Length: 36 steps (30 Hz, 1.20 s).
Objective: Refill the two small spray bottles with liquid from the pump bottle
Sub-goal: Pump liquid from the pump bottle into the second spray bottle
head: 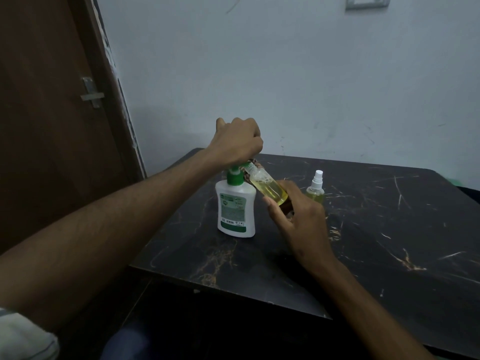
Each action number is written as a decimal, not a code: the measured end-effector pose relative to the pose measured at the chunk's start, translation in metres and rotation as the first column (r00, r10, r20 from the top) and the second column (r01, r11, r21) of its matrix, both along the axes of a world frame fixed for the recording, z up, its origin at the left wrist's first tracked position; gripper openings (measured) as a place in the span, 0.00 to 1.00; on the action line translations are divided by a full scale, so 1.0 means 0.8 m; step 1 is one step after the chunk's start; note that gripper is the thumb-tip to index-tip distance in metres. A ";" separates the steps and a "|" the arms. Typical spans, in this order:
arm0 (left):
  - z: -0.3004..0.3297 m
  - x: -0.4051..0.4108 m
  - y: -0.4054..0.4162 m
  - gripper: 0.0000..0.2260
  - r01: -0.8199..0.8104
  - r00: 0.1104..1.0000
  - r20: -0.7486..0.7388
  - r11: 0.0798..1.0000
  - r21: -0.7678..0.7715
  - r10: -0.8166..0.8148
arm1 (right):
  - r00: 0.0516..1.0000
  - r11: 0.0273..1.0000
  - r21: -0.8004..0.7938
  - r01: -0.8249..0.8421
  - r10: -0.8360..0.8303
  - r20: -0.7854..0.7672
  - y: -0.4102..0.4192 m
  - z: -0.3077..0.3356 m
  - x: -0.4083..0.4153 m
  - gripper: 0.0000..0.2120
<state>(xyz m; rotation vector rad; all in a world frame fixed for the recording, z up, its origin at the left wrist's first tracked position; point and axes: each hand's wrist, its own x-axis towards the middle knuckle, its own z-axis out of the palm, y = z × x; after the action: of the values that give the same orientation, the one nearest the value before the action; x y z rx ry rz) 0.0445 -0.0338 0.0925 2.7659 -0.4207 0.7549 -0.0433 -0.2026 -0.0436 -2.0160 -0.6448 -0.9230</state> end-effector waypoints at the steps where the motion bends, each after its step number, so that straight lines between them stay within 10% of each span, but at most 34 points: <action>1: 0.001 0.000 0.001 0.10 0.002 1.000 0.009 1.000 0.002 -0.002 | 1.000 1.000 0.003 0.001 -0.001 0.001 0.000 0.000 0.000 0.18; 36: 0.001 0.001 0.001 0.10 0.002 1.000 -0.006 1.000 -0.011 -0.002 | 1.000 1.000 -0.013 0.017 -0.017 -0.024 -0.002 0.000 -0.001 0.17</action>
<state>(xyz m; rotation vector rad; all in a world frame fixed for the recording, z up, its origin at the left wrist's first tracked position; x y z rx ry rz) 0.0455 -0.0330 0.0934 2.7561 -0.4173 0.7464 -0.0442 -0.2041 -0.0435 -2.0440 -0.6233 -0.9057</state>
